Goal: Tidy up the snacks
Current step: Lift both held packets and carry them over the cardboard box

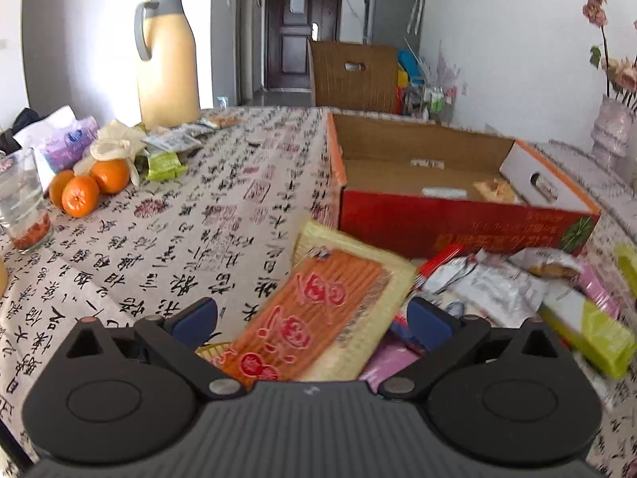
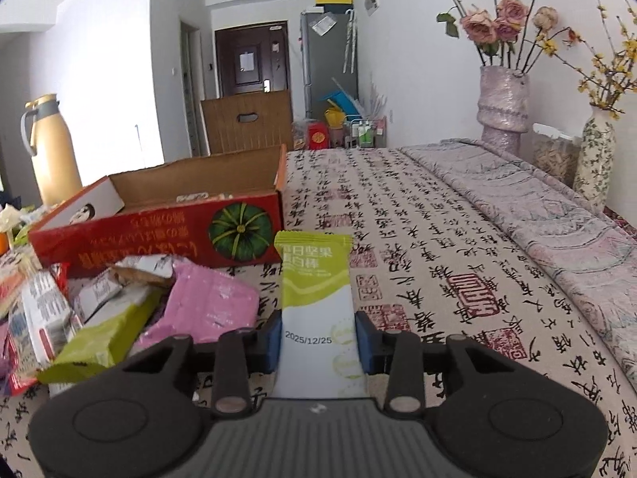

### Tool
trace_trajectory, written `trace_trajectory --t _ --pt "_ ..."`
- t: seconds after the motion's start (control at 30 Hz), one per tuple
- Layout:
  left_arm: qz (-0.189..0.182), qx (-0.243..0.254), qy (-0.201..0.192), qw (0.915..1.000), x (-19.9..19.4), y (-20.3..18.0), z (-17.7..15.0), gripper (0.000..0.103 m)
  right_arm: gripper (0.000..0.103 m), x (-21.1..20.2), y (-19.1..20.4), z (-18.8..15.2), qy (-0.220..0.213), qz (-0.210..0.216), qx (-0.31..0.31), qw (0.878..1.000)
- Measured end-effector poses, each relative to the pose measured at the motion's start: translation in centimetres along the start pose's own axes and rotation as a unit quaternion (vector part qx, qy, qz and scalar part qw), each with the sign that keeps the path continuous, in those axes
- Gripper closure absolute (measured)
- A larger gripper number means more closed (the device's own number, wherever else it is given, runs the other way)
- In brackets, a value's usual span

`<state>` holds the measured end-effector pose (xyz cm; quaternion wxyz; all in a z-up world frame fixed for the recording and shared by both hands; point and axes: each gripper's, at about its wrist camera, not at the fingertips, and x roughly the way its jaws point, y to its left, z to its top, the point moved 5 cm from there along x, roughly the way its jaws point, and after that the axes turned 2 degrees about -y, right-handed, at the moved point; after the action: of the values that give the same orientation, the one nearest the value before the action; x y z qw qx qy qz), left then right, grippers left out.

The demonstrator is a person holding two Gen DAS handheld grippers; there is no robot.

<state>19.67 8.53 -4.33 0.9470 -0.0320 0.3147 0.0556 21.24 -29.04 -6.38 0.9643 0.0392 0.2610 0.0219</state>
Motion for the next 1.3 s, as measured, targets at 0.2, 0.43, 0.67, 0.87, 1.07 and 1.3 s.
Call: trace_trajectory --t 0.2,0.43,0.67,0.87,1.07,1.3 --pt "-0.02 0.041 0.029 0.9986 1.8 0.7 -0.7 0.0 0.067 -0.4 0.7 0.5 -0.004 -0.018 -0.002 1.0" --pt "-0.044 0.056 0.045 0.9964 3.7 1.3 -0.8 0.0 0.067 -0.5 1.7 0.4 -0.004 -0.04 -0.003 0.999" --pt "-0.067 0.018 0.066 0.9954 4.4 2.7 -0.7 0.007 0.067 -0.5 2.6 0.7 -0.004 -0.05 -0.012 0.999" --pt "-0.066 0.015 0.062 0.9958 4.0 3.8 -0.5 0.032 0.067 -0.2 3.2 0.7 0.0 -0.049 -0.017 0.999" --pt "-0.056 0.01 0.055 0.9969 3.5 4.6 -0.5 0.053 0.067 -0.3 3.5 0.5 0.001 -0.046 -0.018 0.999" --pt "-0.029 0.022 0.043 0.9984 3.0 4.3 -0.9 0.061 0.067 -0.6 3.5 0.5 -0.003 -0.043 -0.017 0.999"
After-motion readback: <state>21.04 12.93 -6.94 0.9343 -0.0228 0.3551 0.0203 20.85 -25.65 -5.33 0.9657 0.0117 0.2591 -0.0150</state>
